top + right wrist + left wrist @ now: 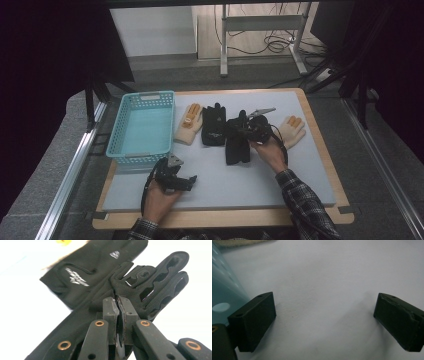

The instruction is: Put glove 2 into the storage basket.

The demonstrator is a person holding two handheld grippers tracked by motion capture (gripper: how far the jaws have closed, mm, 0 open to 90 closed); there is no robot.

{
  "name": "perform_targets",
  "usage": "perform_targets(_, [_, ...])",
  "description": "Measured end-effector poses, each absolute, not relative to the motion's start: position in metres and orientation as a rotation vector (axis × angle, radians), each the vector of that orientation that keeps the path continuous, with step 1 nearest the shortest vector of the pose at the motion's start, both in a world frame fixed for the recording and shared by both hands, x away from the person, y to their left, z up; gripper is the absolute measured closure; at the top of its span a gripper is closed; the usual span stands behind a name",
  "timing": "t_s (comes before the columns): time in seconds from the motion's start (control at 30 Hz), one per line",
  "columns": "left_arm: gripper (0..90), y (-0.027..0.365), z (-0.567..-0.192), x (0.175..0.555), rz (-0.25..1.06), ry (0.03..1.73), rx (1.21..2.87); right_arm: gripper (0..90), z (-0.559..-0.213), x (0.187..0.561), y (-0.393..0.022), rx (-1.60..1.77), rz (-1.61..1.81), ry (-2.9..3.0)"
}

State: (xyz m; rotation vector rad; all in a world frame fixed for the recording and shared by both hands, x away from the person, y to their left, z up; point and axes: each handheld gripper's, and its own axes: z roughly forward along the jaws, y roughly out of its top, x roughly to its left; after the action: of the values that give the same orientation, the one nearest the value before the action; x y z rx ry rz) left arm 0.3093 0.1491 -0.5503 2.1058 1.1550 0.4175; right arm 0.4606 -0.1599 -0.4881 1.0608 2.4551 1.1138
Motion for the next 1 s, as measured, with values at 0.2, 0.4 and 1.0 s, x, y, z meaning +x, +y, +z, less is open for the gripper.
perform_targets(0.2, [4.4, 0.149, -0.55, 0.309, 0.417, 1.155, 2.106, 83.9, -0.463, 0.426, -0.16, 1.057, 1.197, 2.431])
perform_targets(0.4, [4.4, 0.149, -0.55, 0.309, 0.42, 1.156, 2.102, 83.7, -0.453, 0.386, -0.163, 1.074, 1.234, 2.409])
perform_targets(1.0, [4.4, 0.149, -0.55, 0.309, 0.418, 1.155, 2.106, 67.0, -0.484, 0.376, -0.168, 1.017, 1.173, 2.424])
